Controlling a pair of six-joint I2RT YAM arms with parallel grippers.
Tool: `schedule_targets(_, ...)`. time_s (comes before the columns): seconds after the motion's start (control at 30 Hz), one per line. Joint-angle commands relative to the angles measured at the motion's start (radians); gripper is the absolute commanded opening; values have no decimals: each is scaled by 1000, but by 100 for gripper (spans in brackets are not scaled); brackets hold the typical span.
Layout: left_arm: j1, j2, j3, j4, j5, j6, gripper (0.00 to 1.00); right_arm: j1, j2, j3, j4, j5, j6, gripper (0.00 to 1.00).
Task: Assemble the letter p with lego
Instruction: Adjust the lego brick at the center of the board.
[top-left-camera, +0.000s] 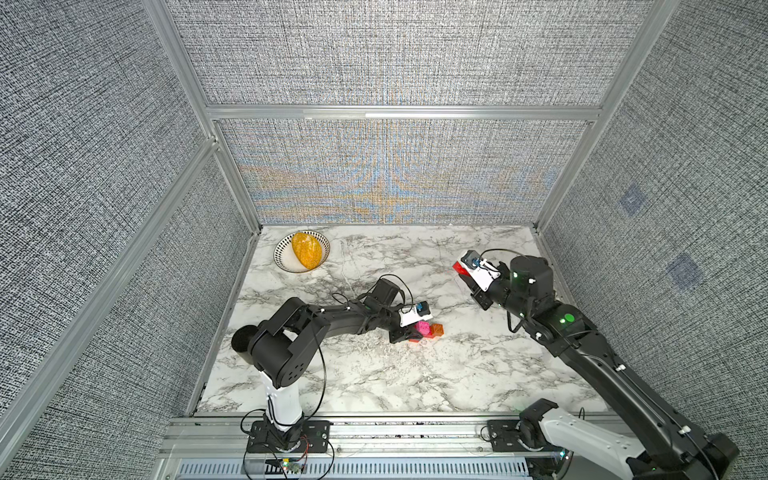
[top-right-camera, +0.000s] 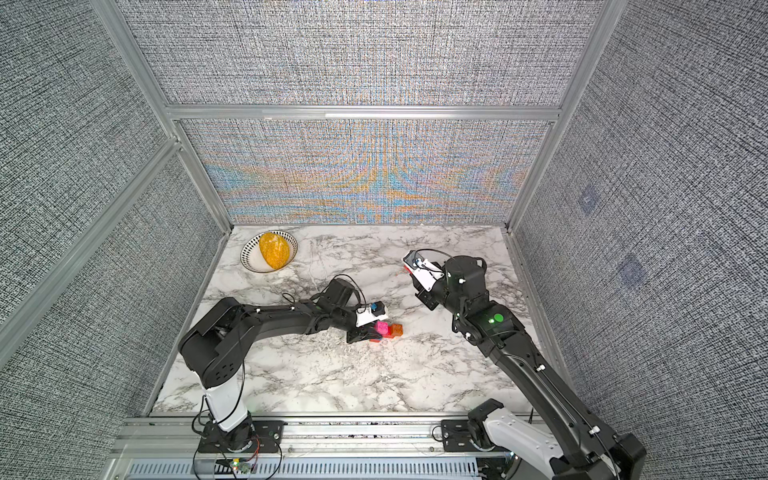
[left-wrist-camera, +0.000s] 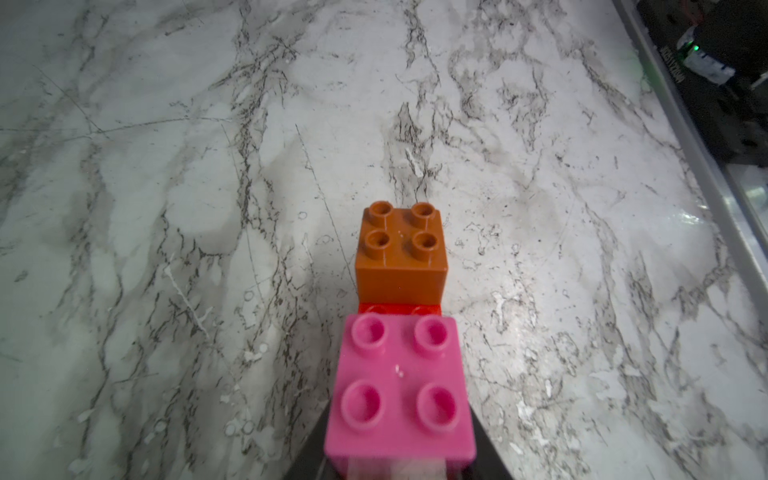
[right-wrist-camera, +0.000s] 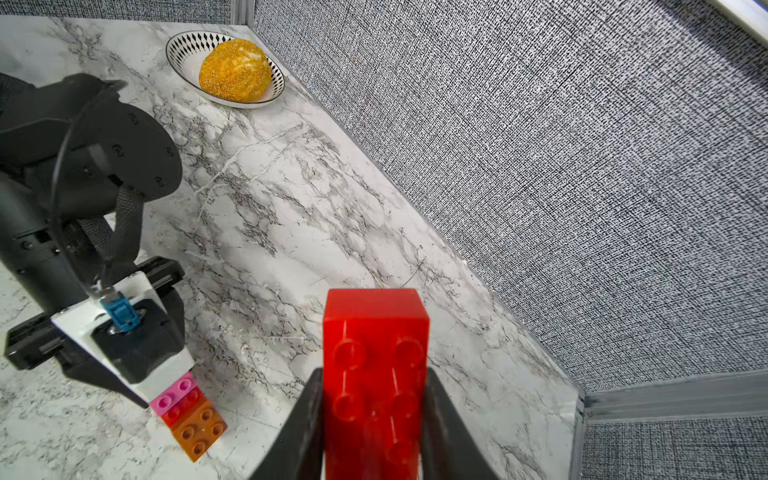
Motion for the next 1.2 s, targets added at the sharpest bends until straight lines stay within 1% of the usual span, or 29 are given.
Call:
schedule_targets(0.0,-1,17,-26,111,18,-32,0,-4,-6,21,-52,-9,-20,0)
schedule_targets(0.23,-1,46,-91,241,38,-28,0,-6,-32,30,-89,-68,-26,0)
schedule_targets(0.37,-1,44,-131,315,41,-36,0,-6,-38,2,-101,-96,-45,0)
schedule_targets(0.5,-1,50,-177,437,51,-93,0,-6,-25,-14,-111,-99,-64,0)
schedule_targets(0.63,-1,52,-237,576,0,-153,0,-3,11,-13,-118,-102,-78,0)
schedule_targets(0.83,-1,91,-251,630,-21,-193,0,19,65,-29,-118,-111,-98,0)
schedule_targets(1.0,-1,116,-248,648,-16,-196,0,70,117,-47,-166,-76,-188,0)
schedule_targets(1.17,-1,139,-250,684,7,-206,0,97,175,-38,-222,-67,-279,0)
